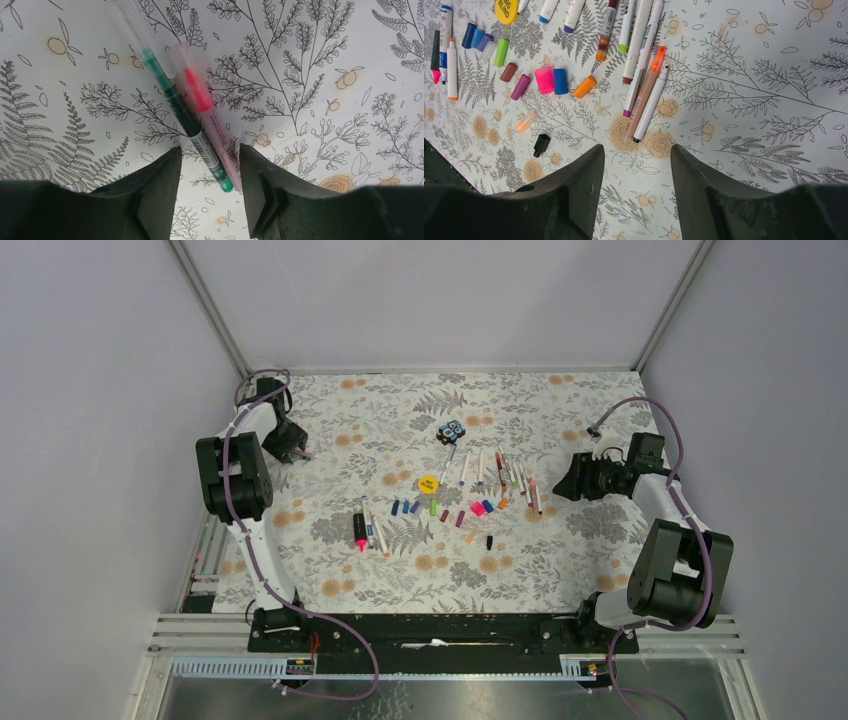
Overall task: Open the pen caps
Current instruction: Move the pen to the center of the board.
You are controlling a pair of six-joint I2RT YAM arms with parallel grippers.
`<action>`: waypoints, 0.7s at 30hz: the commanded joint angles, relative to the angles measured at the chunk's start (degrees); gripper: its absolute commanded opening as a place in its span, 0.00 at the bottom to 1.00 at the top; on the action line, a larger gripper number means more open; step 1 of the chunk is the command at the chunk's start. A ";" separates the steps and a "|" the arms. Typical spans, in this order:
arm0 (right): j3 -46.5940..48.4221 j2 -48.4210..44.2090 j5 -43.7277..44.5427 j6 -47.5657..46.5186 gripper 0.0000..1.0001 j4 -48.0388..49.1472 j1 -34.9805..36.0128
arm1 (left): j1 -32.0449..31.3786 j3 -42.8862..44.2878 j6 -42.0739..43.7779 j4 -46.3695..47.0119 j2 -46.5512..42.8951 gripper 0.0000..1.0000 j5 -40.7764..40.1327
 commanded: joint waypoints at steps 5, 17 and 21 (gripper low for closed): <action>1.59 -0.98 -1.41 -1.22 0.58 -0.33 -0.58 | 0.47 1.23 3.83 -0.89 -1.03 0.51 1.75; 1.67 -1.36 -1.94 -1.31 0.58 -0.59 -0.89 | 0.41 -5.36 9.78 -0.97 -3.59 0.40 5.55; 1.69 -1.65 -2.23 -1.32 0.58 -0.60 -1.06 | -0.14 -8.37 10.24 -0.35 -5.17 0.38 6.58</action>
